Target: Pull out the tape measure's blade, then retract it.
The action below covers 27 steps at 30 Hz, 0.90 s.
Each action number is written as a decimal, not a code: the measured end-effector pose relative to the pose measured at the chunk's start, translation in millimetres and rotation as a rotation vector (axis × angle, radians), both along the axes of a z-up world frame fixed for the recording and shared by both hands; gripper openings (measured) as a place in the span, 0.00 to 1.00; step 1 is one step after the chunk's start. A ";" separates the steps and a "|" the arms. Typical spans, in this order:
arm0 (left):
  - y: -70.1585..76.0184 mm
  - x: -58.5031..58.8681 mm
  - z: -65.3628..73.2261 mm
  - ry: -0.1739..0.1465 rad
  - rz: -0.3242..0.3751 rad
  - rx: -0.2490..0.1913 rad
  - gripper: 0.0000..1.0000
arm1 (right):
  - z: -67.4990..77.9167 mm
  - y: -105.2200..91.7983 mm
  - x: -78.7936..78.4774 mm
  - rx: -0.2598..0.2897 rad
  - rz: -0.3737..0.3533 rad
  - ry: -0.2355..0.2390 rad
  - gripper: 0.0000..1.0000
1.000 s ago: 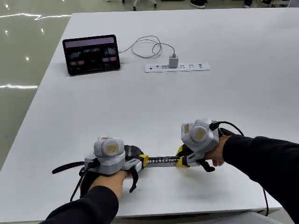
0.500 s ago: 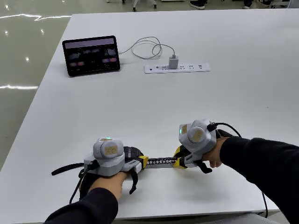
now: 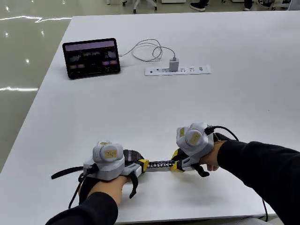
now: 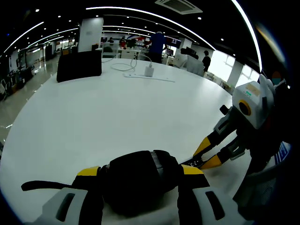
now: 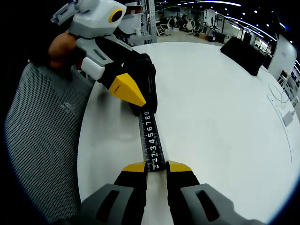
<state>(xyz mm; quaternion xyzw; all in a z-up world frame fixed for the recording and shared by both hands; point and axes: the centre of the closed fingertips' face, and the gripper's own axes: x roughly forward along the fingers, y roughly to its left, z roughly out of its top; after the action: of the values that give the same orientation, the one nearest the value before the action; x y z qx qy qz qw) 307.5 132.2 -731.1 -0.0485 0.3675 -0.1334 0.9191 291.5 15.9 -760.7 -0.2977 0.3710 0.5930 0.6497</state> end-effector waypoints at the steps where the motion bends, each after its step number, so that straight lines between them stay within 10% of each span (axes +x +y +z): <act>1: 0.0 0.0 0.0 0.000 0.000 0.001 0.60 | 0.0 1.1 -0.3 0.002 0.002 0.000 0.11; 27: 0.8 0.4 0.5 0.000 0.008 -0.017 0.60 | 1.3 24.8 -1.3 0.040 0.022 -0.006 0.11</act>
<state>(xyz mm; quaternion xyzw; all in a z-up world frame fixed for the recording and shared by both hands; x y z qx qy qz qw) 307.9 132.9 -730.6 -0.0577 0.3662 -0.1329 0.9192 290.2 40.6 -759.4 -0.2906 0.3538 0.6064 0.6501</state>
